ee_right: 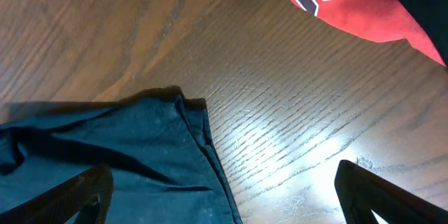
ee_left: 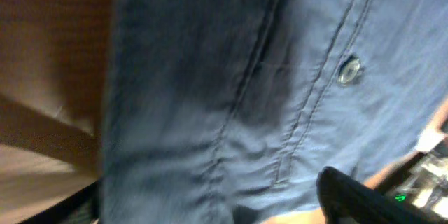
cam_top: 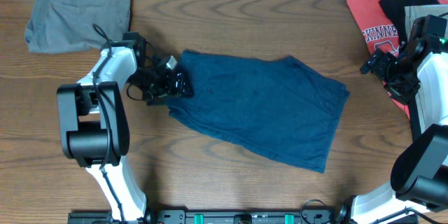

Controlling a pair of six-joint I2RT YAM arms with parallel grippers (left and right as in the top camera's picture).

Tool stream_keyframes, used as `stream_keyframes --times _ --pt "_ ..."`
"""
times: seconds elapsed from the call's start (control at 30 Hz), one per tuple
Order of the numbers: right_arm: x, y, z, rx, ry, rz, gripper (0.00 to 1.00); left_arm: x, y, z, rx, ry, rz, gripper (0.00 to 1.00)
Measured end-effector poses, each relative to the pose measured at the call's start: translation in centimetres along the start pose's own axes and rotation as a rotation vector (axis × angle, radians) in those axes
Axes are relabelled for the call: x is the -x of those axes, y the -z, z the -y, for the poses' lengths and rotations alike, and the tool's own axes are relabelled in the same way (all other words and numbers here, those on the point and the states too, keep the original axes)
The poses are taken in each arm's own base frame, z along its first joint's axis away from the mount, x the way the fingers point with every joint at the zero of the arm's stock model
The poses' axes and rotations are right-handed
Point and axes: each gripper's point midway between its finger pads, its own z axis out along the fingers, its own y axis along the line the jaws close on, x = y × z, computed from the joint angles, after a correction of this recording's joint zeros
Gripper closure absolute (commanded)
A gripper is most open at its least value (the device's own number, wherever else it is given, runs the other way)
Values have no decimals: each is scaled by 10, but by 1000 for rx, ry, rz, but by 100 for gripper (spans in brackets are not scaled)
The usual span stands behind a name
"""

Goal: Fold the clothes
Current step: 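Grasp the shorts' left edge with the left gripper and fold it rightward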

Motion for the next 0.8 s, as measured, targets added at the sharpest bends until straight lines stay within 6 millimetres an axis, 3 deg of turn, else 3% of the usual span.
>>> stream_keyframes --times 0.23,0.27,0.43,0.57,0.7,0.8 --pt "0 0 0 0 0 0 1 -7 -15 -3 -9 29 -46 91" --pt "0 0 0 1 0 0 1 -7 -17 -4 -10 39 -50 94" --pt "0 0 0 0 0 -1 1 -9 -17 -7 -16 117 -55 94" --pt "0 0 0 0 0 -1 1 -17 -7 -22 36 266 -71 94" --pt "0 0 0 0 0 -1 1 -30 19 -53 164 430 -72 94" --pt "0 0 0 0 0 -1 1 -37 50 -67 243 509 -31 94"
